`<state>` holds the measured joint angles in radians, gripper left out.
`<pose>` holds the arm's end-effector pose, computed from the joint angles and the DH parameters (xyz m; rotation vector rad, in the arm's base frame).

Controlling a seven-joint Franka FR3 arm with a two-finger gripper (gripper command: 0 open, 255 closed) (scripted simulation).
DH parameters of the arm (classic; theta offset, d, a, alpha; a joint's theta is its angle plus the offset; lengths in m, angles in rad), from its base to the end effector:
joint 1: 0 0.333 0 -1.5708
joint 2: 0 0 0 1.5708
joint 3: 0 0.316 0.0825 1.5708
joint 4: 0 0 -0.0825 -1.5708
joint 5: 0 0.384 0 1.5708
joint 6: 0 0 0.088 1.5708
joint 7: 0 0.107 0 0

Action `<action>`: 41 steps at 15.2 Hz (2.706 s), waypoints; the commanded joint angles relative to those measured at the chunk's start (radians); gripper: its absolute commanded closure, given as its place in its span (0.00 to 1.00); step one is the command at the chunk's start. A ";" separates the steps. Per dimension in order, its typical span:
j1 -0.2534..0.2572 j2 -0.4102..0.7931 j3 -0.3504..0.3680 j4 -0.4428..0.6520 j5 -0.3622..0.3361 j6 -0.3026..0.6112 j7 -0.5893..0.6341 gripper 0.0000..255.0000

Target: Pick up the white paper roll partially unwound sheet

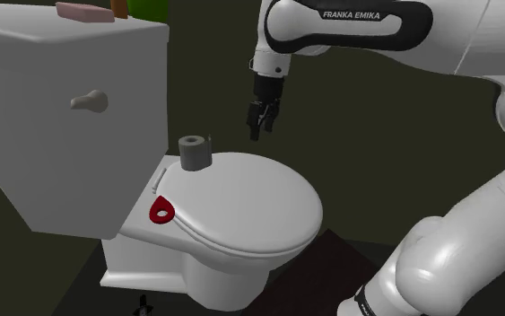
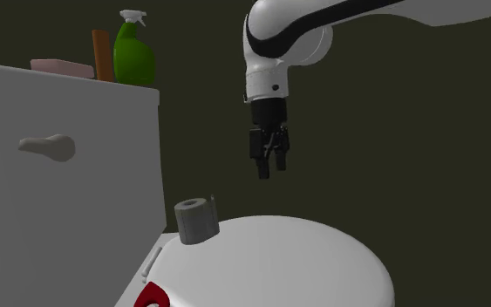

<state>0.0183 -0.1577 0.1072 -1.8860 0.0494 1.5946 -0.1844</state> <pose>0.4923 0.0705 0.5611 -3.0627 -0.4675 0.2071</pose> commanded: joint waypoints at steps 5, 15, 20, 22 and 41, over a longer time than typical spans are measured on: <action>0.018 0.282 0.022 0.257 -0.048 -0.032 -0.007 0.00; 0.091 0.808 0.031 0.894 -0.140 -0.234 -0.033 0.00; 0.085 0.793 0.031 0.801 -0.138 -0.156 -0.031 0.00; 0.083 0.790 0.031 0.761 -0.138 -0.119 -0.030 0.00; 0.091 0.806 0.031 0.882 -0.140 -0.224 -0.033 1.00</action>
<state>0.1075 0.6404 0.1382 -1.0334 -0.0894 1.3911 -0.2159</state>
